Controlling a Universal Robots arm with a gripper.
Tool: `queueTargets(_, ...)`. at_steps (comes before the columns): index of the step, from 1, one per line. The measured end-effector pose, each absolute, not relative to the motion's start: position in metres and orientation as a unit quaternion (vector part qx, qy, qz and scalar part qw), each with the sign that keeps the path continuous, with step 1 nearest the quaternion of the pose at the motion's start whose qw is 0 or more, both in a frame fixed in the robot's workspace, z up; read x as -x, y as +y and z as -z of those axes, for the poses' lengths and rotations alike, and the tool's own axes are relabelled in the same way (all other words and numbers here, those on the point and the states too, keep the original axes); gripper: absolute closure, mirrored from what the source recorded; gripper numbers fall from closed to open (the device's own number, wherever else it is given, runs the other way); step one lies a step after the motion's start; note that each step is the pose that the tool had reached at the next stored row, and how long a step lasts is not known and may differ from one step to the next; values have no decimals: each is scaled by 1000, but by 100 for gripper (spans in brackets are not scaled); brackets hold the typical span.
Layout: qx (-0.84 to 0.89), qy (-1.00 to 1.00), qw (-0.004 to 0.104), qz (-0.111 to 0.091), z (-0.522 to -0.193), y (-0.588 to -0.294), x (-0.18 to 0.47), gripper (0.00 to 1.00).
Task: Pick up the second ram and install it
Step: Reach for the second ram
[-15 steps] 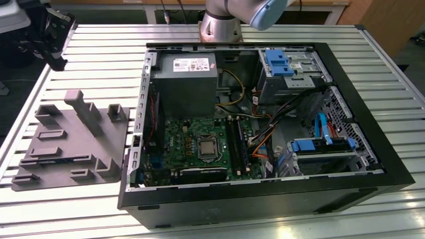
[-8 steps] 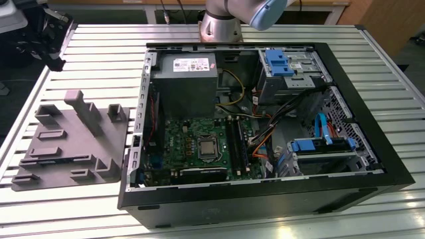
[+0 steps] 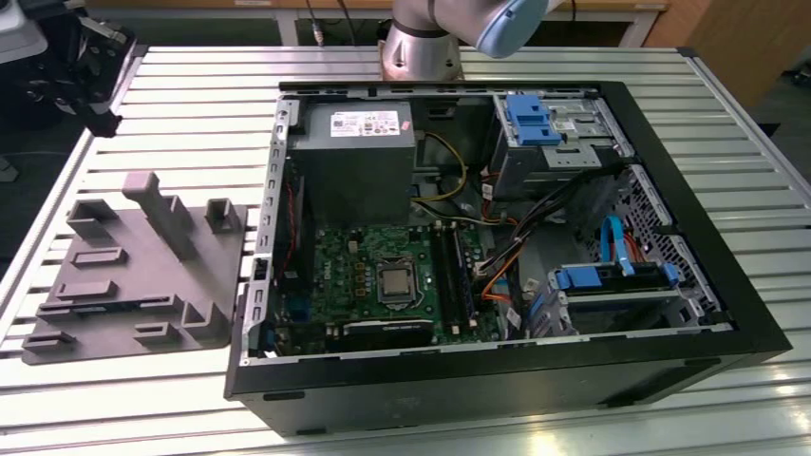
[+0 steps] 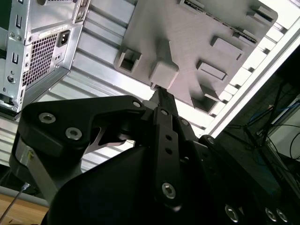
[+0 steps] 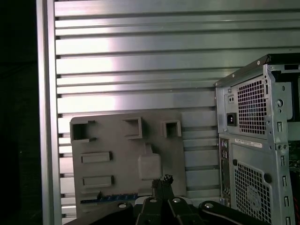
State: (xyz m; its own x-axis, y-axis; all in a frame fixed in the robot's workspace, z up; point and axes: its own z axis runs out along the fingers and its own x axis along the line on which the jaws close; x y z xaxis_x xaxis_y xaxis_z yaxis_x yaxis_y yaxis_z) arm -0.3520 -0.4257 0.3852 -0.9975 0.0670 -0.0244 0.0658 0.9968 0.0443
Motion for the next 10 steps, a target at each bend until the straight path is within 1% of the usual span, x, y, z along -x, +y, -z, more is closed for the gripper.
queueTargets(10, -33, 999, 13, -22, -385, -426, 355, 89)
